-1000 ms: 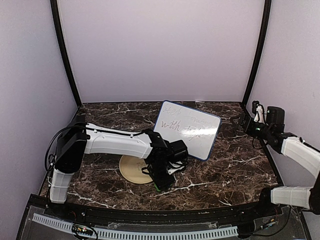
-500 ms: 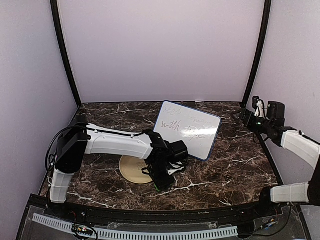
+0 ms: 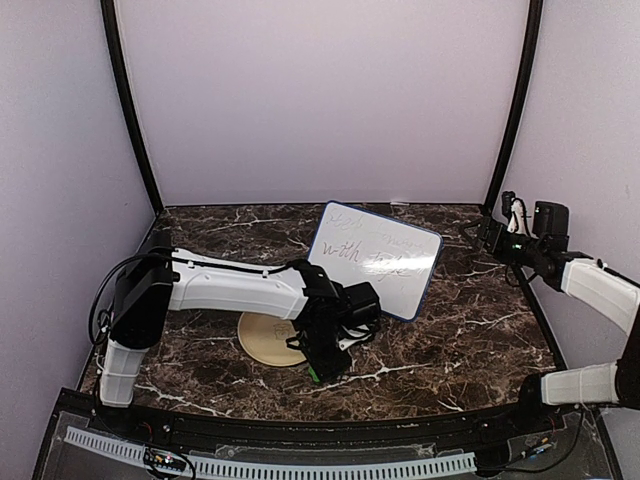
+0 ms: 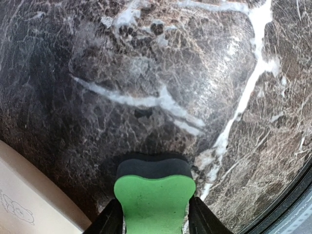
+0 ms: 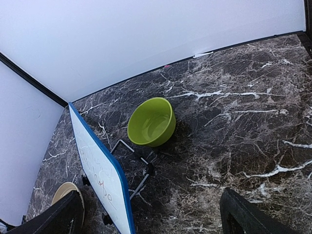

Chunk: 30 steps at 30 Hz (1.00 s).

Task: Erase the whiteboard

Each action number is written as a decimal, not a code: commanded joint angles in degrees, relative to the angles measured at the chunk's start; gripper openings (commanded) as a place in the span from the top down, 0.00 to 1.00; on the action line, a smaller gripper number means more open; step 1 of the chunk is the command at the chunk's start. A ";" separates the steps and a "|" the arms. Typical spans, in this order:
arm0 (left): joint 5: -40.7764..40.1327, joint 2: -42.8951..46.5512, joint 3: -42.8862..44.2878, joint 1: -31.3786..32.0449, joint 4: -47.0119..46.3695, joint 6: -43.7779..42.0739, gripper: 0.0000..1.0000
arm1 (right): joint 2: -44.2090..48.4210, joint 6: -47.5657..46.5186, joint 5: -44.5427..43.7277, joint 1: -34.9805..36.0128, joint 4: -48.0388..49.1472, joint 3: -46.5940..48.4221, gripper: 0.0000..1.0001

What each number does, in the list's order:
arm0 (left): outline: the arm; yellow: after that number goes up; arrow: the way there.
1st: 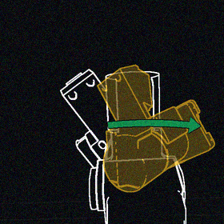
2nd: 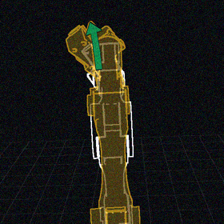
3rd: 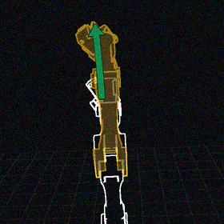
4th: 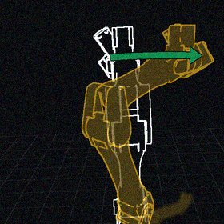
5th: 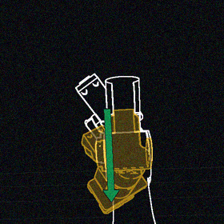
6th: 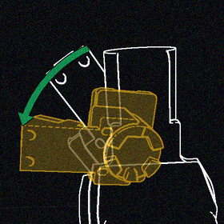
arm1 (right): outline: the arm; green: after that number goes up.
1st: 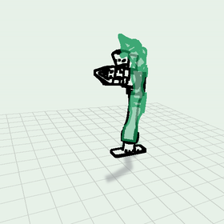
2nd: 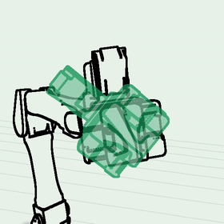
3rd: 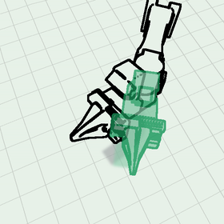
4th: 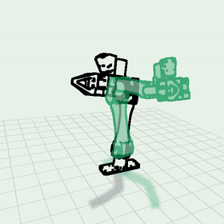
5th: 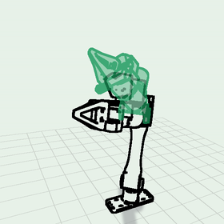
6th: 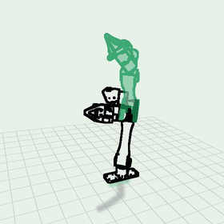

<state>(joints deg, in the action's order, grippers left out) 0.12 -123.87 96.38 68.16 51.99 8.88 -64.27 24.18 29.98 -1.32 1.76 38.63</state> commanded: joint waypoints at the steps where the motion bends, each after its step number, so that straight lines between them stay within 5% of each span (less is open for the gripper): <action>1: -1.45 1.44 0.73 0.39 2.01 0.78 0.53 | 0.75 -0.96 0.62 -0.26 1.85 1.18 0.01; 21: -0.29 3.98 -1.80 0.31 -2.05 1.39 0.75 | -0.94 -0.45 4.86 -0.21 7.86 -1.85 0.02; 30: -1.66 9.73 -3.55 0.06 -7.47 2.83 0.78 | -6.80 -0.34 13.17 0.41 9.11 -0.64 0.17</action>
<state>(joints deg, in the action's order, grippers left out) -0.97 -120.20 93.97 68.36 47.44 10.57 -68.82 23.92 37.12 -1.30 6.90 37.54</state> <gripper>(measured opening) 0.332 0.858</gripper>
